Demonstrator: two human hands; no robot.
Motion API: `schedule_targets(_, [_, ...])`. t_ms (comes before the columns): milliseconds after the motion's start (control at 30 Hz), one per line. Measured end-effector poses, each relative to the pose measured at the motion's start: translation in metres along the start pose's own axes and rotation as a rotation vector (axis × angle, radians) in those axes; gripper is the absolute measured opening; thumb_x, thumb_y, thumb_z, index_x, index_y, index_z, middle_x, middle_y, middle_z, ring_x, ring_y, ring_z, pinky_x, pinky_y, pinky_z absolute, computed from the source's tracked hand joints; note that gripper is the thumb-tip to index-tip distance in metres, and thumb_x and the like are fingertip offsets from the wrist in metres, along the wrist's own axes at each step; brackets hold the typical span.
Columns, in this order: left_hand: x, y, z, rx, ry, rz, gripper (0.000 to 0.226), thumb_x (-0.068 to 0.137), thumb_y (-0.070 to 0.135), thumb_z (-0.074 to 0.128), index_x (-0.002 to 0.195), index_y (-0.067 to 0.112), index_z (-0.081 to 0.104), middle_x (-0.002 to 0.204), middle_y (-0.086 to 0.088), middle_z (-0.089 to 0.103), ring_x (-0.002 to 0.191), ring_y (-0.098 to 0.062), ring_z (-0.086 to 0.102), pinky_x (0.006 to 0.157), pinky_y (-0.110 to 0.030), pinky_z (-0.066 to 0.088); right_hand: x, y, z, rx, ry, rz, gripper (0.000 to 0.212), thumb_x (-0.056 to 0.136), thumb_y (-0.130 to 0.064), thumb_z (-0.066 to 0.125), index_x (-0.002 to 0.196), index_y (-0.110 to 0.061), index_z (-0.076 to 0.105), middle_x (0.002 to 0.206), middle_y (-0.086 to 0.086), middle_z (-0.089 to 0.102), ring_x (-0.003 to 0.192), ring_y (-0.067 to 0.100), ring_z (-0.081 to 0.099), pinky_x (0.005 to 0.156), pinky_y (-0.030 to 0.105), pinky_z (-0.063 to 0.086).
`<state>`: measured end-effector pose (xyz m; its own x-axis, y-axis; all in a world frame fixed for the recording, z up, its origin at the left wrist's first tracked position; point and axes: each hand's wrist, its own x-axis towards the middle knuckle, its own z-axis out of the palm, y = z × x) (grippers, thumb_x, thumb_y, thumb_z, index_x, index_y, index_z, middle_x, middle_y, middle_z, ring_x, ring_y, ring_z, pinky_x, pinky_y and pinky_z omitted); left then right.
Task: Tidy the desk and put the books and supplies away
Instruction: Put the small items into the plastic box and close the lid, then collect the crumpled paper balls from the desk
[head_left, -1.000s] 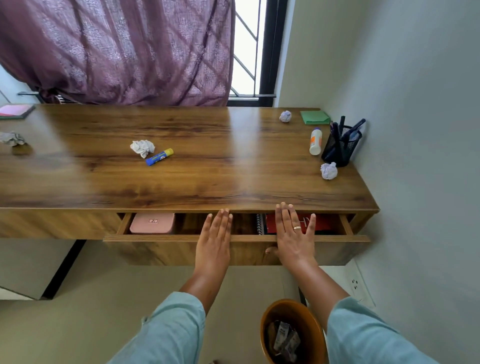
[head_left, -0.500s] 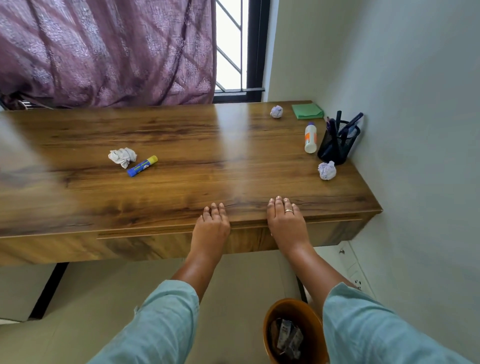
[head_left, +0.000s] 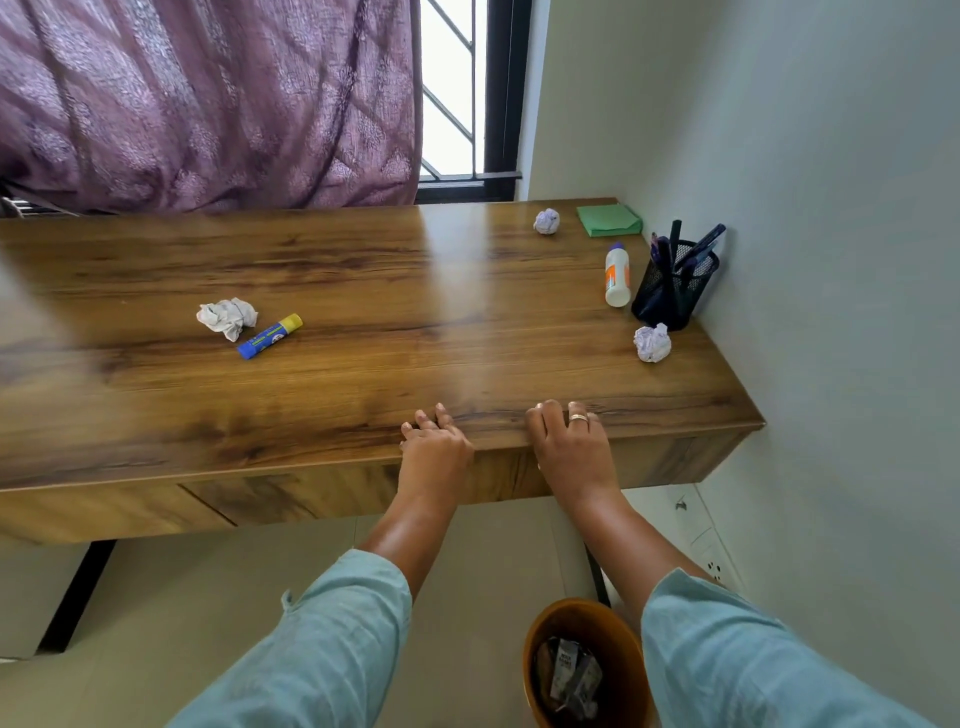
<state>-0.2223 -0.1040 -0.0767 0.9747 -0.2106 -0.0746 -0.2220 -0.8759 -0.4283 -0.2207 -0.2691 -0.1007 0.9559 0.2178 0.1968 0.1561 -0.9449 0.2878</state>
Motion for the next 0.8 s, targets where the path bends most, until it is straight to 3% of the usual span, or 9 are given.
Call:
schedule_targets(67, [-0.003, -0.009, -0.005, 0.058, 0.097, 0.015, 0.055, 0.08, -0.01, 0.039, 0.134, -0.005, 0.048, 0.118, -0.032, 0.059, 0.099, -0.032, 0.069, 0.087, -0.034, 0.054, 0.001, -0.001, -0.004, 0.006, -0.009, -0.001, 0.07, 0.051, -0.015, 0.086, 0.103, -0.007, 0.04, 0.093, 0.013, 0.06, 0.077, 0.031, 0.062, 0.062, 0.04, 0.054])
schedule_targets(167, [-0.009, -0.016, -0.003, -0.045, -0.013, 0.09, 0.056, 0.093, -0.012, 0.031, 0.146, -0.007, 0.015, 0.141, -0.036, 0.036, 0.124, -0.039, 0.051, 0.099, -0.04, 0.045, 0.005, 0.001, -0.017, 0.053, -0.076, 0.006, 0.072, 0.051, -0.019, 0.088, 0.103, -0.008, 0.04, 0.094, 0.012, 0.06, 0.076, 0.03, 0.061, 0.057, 0.037, 0.053])
schedule_targets(267, [-0.011, -0.019, -0.017, -0.106, -0.053, 0.054, 0.06, 0.093, -0.012, 0.032, 0.149, -0.001, 0.012, 0.146, -0.03, 0.033, 0.129, -0.037, 0.046, 0.099, -0.038, 0.046, 0.008, 0.009, -0.029, 0.155, -0.193, 0.002, 0.07, 0.077, -0.043, 0.072, 0.128, -0.011, 0.036, 0.125, 0.01, 0.046, 0.111, 0.03, 0.051, 0.086, 0.039, 0.051])
schedule_targets(300, [-0.012, -0.018, -0.022, -0.128, -0.073, 0.045, 0.061, 0.093, -0.012, 0.033, 0.149, -0.001, 0.013, 0.146, -0.028, 0.034, 0.13, -0.036, 0.046, 0.1, -0.037, 0.044, 0.009, 0.014, -0.032, 0.233, -0.244, 0.007, 0.075, 0.078, -0.053, 0.067, 0.133, -0.014, 0.035, 0.129, 0.008, 0.042, 0.117, 0.029, 0.046, 0.092, 0.039, 0.048])
schedule_targets(400, [-0.01, -0.017, -0.035, -0.208, -0.117, 0.014, 0.058, 0.092, -0.009, 0.042, 0.147, -0.001, 0.024, 0.139, -0.019, 0.049, 0.126, -0.03, 0.051, 0.093, -0.033, 0.048, 0.016, 0.03, -0.042, 0.431, -0.303, 0.081, 0.071, 0.076, -0.068, 0.058, 0.128, -0.021, 0.046, 0.126, 0.001, 0.046, 0.116, 0.022, 0.046, 0.092, 0.038, 0.047])
schedule_targets(467, [-0.006, -0.019, -0.042, -0.252, -0.132, 0.005, 0.045, 0.091, -0.004, 0.049, 0.135, 0.003, 0.047, 0.121, -0.008, 0.063, 0.11, -0.023, 0.061, 0.074, -0.028, 0.051, 0.019, 0.041, -0.042, 0.472, -0.252, 0.165, 0.058, 0.082, -0.061, 0.056, 0.125, -0.023, 0.051, 0.129, 0.0, 0.046, 0.118, 0.02, 0.044, 0.091, 0.036, 0.048])
schedule_targets(533, [-0.001, -0.02, -0.049, -0.316, -0.148, 0.009, 0.026, 0.092, 0.005, 0.05, 0.114, 0.01, 0.063, 0.105, -0.003, 0.066, 0.095, -0.019, 0.065, 0.065, -0.026, 0.048, 0.022, 0.051, -0.039, 0.48, -0.174, 0.296, 0.049, 0.087, -0.048, 0.059, 0.128, -0.023, 0.05, 0.134, 0.001, 0.042, 0.123, 0.022, 0.039, 0.092, 0.035, 0.047])
schedule_targets(667, [0.009, -0.012, -0.054, -0.473, -0.086, 0.05, 0.02, 0.093, 0.019, 0.051, 0.106, 0.015, 0.066, 0.096, -0.002, 0.065, 0.084, -0.017, 0.062, 0.063, -0.026, 0.047, 0.028, 0.066, -0.038, 0.462, -0.081, 0.553, 0.053, 0.088, -0.035, 0.061, 0.136, -0.021, 0.041, 0.145, 0.009, 0.03, 0.13, 0.03, 0.033, 0.096, 0.038, 0.046])
schedule_targets(800, [0.015, -0.011, -0.054, -0.594, -0.079, 0.123, 0.024, 0.091, 0.023, 0.05, 0.108, 0.018, 0.064, 0.108, -0.003, 0.064, 0.099, -0.022, 0.061, 0.073, -0.032, 0.048, 0.039, 0.082, -0.034, 0.436, -0.118, 0.679, 0.061, 0.088, -0.031, 0.061, 0.141, -0.026, 0.032, 0.15, 0.009, 0.02, 0.128, 0.034, 0.038, 0.092, 0.043, 0.047])
